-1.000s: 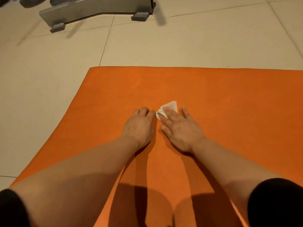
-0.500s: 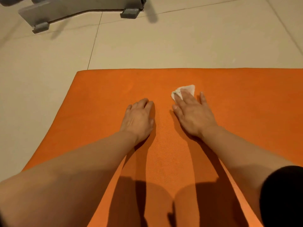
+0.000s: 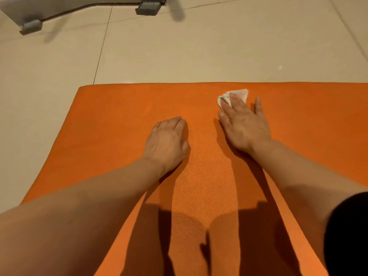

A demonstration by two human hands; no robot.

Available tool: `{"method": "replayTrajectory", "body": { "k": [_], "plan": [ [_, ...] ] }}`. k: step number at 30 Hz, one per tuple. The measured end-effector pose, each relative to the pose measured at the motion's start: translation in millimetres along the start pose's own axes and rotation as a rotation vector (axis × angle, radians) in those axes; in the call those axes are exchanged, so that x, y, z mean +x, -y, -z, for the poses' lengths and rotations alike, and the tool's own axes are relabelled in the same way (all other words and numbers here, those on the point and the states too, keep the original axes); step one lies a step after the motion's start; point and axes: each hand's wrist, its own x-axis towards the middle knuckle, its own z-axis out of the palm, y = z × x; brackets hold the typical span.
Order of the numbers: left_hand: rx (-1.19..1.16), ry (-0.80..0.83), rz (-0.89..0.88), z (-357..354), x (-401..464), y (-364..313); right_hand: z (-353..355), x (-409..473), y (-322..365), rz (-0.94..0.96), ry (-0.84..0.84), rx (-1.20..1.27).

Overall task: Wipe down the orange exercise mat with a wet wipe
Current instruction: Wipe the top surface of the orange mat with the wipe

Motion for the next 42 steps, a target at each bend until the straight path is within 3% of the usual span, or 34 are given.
{"method": "replayTrajectory", "body": {
  "k": [2, 5, 7, 9, 13, 15, 19, 21, 26, 32, 35, 38, 42],
  "plan": [
    [0.026, -0.034, -0.007, 0.9, 3.3, -1.0, 0.0, -0.2, 22.4, -0.004, -0.009, 0.015],
    [0.024, -0.084, -0.011, 2.7, 7.3, -5.3, -5.5, -8.6, 55.1, 0.294, 0.040, -0.013],
    [0.022, -0.107, -0.017, -0.3, 8.0, -3.6, -3.3, -5.0, 48.8, 0.387, 0.050, -0.047],
    [0.039, -0.098, -0.008, -2.1, 7.7, 2.3, -0.6, 6.8, 26.2, 0.312, 0.038, -0.052],
    [0.046, -0.021, 0.065, 0.5, 7.1, 23.8, 2.4, 23.2, 7.8, -0.019, -0.059, -0.021],
    [0.054, 0.019, 0.082, -0.9, 5.9, 27.7, 3.9, 21.2, 31.8, 0.029, -0.051, -0.032],
    [0.029, 0.023, 0.091, 0.2, 8.0, 26.8, 3.5, 20.7, 61.6, 0.360, 0.032, -0.066],
    [0.016, 0.020, 0.080, 1.2, 10.8, 28.5, 5.3, 30.6, 40.4, 0.318, 0.007, -0.069],
    [-0.004, 0.047, 0.058, 0.8, 13.3, 33.2, 4.8, 40.9, 17.7, -0.001, -0.070, -0.018],
    [-0.035, 0.018, 0.047, 4.8, 13.3, 32.4, 4.5, 44.5, 52.4, 0.304, 0.028, -0.015],
    [-0.035, -0.009, 0.052, 6.2, 10.8, 36.5, 9.4, 54.2, 23.3, 0.194, -0.035, -0.014],
    [-0.072, -0.054, 0.168, 7.4, 9.4, 48.6, 10.3, 58.5, 23.8, 0.021, -0.060, 0.000],
    [-0.077, 0.038, 0.229, -0.9, 8.8, 58.8, 5.7, 70.4, 76.4, 0.139, 0.058, 0.033]
  ]
}}
